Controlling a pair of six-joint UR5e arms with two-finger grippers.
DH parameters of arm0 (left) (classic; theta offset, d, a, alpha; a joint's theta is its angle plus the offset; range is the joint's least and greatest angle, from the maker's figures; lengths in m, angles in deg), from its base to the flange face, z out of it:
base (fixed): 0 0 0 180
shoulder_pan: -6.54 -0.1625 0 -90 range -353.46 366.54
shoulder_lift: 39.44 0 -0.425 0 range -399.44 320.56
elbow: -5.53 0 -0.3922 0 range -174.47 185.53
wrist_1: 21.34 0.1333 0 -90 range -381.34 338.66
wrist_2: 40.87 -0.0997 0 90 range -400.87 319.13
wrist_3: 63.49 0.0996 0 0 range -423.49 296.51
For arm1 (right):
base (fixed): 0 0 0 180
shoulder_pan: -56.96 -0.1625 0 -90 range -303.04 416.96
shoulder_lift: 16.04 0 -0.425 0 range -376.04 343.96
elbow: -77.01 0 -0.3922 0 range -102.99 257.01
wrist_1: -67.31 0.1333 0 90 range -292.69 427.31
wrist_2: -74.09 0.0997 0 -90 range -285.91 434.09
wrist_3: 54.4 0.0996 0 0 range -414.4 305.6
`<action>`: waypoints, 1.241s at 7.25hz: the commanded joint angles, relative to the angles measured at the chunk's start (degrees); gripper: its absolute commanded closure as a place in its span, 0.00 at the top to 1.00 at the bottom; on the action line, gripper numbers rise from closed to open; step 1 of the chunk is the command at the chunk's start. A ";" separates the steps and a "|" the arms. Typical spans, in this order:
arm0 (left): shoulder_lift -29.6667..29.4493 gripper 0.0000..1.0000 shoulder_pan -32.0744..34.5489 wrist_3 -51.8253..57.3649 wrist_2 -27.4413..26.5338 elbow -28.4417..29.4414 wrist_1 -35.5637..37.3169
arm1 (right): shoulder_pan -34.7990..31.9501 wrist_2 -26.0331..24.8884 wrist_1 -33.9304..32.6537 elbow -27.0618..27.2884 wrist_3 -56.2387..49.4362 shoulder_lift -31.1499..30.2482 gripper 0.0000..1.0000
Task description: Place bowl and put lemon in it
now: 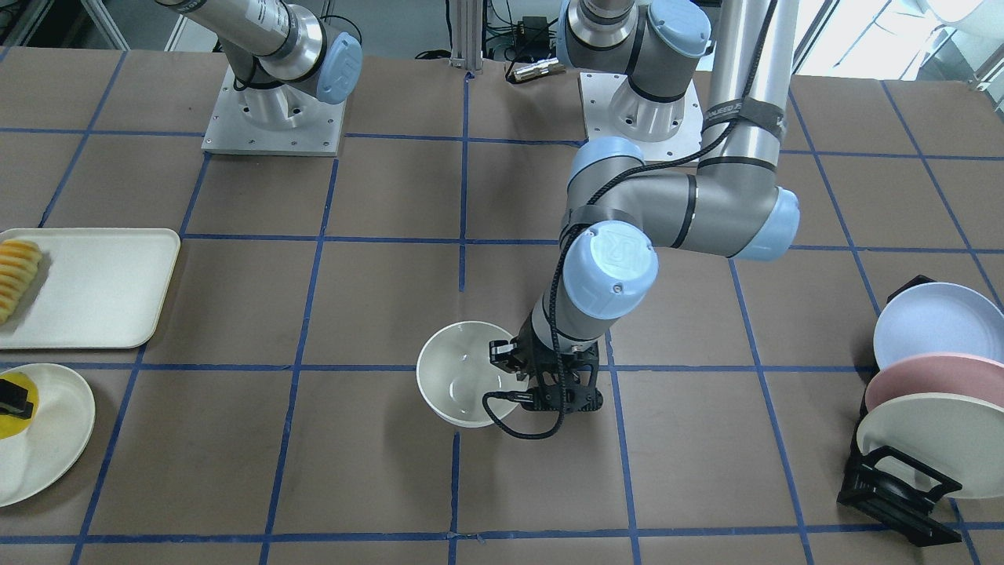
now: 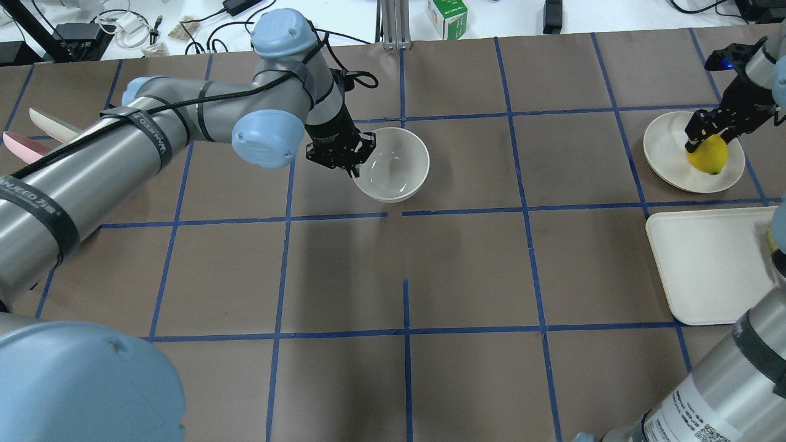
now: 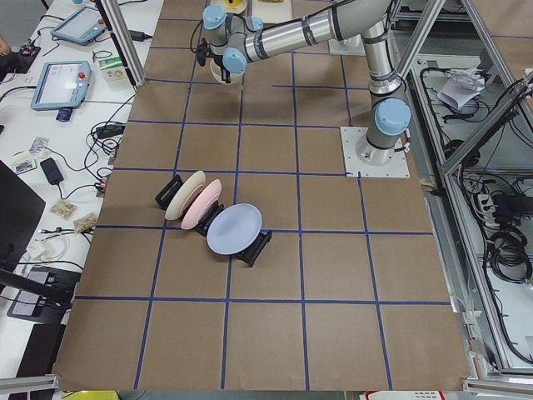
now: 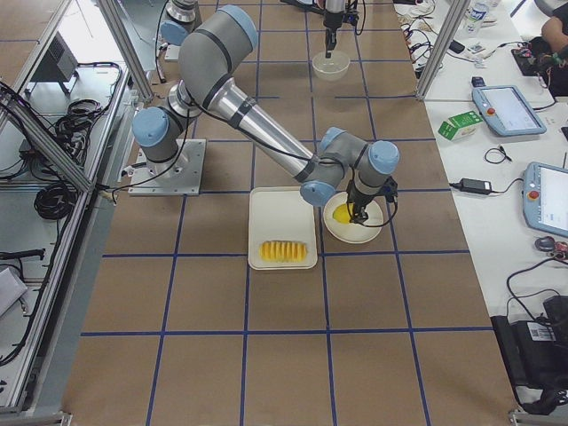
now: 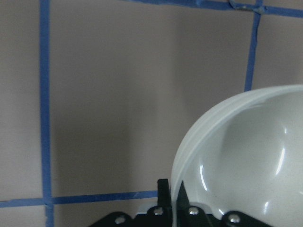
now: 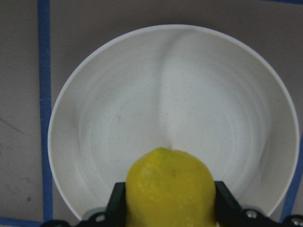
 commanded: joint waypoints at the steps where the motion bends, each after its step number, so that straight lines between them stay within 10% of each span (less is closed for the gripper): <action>1: 0.37 0.00 1.42 -1.03 -1.00 -2.96 1.98 | -1.04 0.18 5.82 -0.30 3.53 -5.53 0.00; 3: 0.47 0.12 1.51 -1.03 -1.70 -3.06 1.45 | -6.11 0.19 11.09 -0.39 9.92 -10.10 0.00; 4: -0.50 0.67 1.77 -0.94 -3.10 -3.32 1.45 | -9.10 0.27 13.30 -0.30 15.54 -12.47 0.00; 5: 0.19 0.85 1.77 -1.20 -3.64 -3.41 2.32 | -12.44 1.06 15.23 -0.30 19.51 -13.37 0.00; 9: 10.46 1.00 -8.03 10.68 -5.04 12.38 -22.83 | -27.38 3.52 16.57 -0.39 40.24 -16.80 0.00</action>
